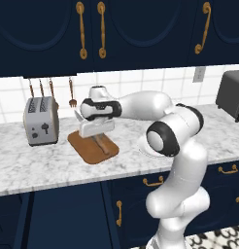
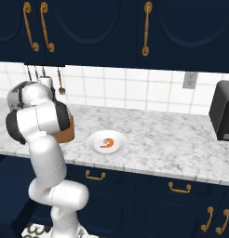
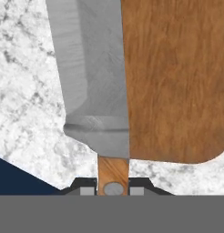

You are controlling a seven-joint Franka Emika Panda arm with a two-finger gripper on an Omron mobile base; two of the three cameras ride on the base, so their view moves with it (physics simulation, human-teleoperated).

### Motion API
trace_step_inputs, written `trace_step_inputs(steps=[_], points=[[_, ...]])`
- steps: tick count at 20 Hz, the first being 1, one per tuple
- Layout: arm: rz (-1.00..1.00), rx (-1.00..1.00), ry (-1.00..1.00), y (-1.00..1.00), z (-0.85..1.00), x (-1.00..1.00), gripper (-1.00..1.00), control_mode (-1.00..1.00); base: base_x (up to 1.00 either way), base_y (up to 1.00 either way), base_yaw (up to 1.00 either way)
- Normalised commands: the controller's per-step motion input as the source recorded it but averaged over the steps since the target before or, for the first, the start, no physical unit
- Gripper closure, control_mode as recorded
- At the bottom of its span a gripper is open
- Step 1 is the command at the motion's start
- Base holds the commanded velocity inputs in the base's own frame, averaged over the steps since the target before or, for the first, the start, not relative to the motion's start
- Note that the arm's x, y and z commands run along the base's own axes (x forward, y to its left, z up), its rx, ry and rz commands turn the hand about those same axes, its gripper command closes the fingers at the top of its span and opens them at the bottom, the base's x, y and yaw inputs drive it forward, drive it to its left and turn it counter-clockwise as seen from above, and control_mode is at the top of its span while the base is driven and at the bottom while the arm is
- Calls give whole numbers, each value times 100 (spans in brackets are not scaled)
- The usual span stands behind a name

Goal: Pick up the knife from the drawer and place it on the cutting board. Then place the meat from the plate to the cutting board.

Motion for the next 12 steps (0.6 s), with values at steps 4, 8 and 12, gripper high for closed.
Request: trace_step_inputs(steps=[4,8,12], points=[[-6,-2,0,29,-48,32,100,-100,0,0,0],[-5,0,0,21,-49,9,100,-100,0,0,0],[-5,-1,0,1,-36,10,100,-100,0,0,0]])
